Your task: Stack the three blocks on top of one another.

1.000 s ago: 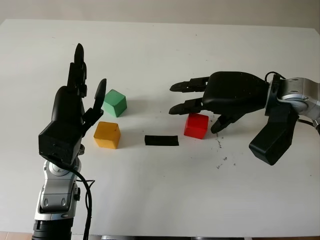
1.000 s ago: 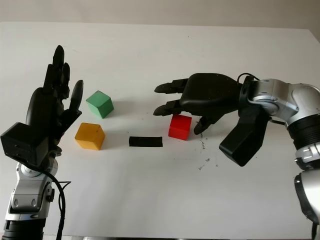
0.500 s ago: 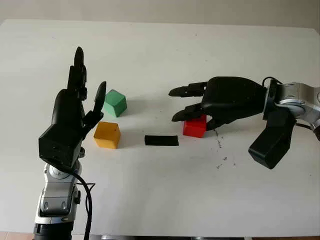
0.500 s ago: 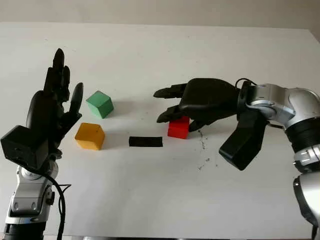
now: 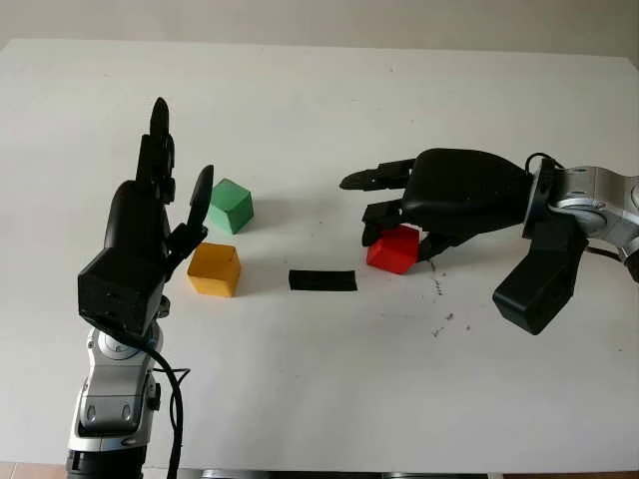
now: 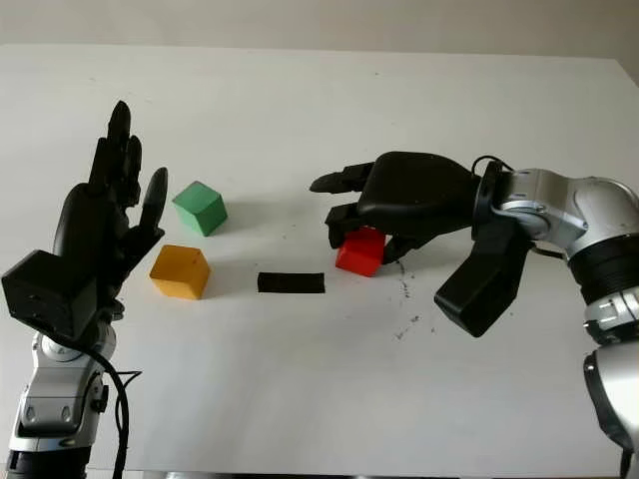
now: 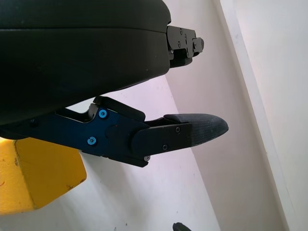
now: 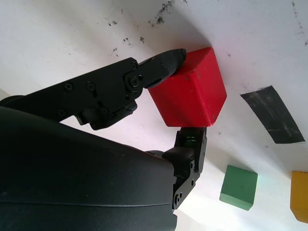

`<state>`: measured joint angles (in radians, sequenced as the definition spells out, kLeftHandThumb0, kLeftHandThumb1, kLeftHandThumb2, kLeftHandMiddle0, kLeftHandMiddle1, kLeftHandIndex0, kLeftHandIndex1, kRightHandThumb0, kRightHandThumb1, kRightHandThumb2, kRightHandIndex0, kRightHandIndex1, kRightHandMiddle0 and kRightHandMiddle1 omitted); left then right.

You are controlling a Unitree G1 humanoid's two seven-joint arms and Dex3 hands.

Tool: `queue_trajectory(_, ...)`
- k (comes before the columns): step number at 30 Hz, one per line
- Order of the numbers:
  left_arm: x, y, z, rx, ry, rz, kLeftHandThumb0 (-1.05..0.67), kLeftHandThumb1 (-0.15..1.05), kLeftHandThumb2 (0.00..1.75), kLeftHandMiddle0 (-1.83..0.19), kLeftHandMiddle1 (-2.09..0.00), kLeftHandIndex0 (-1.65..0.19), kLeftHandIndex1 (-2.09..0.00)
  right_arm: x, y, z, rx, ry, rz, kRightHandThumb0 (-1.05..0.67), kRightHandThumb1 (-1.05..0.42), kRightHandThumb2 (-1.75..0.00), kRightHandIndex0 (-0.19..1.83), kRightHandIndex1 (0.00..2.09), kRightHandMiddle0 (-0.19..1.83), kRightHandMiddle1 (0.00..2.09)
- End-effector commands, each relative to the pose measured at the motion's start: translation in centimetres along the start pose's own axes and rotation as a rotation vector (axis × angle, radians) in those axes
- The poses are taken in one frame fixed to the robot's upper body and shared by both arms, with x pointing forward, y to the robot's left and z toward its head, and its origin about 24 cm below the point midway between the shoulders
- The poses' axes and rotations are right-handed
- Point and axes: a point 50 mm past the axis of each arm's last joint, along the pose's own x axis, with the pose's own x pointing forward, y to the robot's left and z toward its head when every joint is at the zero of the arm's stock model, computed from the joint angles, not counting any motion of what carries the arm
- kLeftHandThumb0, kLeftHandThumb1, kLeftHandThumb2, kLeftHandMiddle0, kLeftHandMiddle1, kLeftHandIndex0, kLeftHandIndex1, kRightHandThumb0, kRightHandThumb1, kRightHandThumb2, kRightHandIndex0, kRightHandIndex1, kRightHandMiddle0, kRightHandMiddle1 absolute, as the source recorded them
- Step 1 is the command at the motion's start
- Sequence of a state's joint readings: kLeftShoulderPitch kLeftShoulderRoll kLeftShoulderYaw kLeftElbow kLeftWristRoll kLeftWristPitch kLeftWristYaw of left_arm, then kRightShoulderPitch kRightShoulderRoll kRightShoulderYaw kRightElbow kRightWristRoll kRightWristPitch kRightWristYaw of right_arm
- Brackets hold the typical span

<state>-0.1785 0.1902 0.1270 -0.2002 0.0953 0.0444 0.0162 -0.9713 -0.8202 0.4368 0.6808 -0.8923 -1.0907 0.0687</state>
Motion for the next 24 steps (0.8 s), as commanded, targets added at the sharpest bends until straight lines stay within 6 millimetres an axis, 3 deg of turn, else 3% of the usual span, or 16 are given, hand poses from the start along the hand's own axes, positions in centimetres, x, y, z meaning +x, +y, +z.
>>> queue_trajectory(1, -0.1, -0.1, 0.2, 0.002, -0.01, 0.0, -0.65, 1.05, 0.52, 0.06, -0.05, 0.07, -0.05, 0.1, -1.4, -0.2, -0.005, -0.003, -0.068, -0.34, -0.97, -0.07, 0.27, 0.06, 0.45, 1.34)
queue_trajectory(11, -0.1, -0.4, 0.3, -0.014, -0.014, 0.007, -0.65, 1.05, 0.52, 0.06, -0.06, 0.06, -0.05, 2.3, -4.4, 0.6, -0.021, -0.092, -0.148, -0.36, -0.96, -0.05, 0.28, 0.06, 0.5, 1.37)
queue_trajectory(15, -0.1, -0.4, 0.4, -0.012, -0.016, 0.017, -0.65, 1.05, 0.52, 0.05, -0.06, 0.05, -0.06, 3.5, -5.1, 1.2, -0.042, -0.143, -0.135, -0.34, -0.99, -0.06, 0.26, 0.05, 0.47, 1.49)
queue_trajectory(24, -0.3, -0.4, 0.5, -0.037, -0.022, 0.034, -0.68, 1.05, 0.59, 0.03, -0.06, 0.05, -0.06, 5.8, -5.6, 2.5, -0.063, -0.231, -0.077, -0.39, -0.93, -0.05, 0.29, 0.06, 0.51, 1.32)
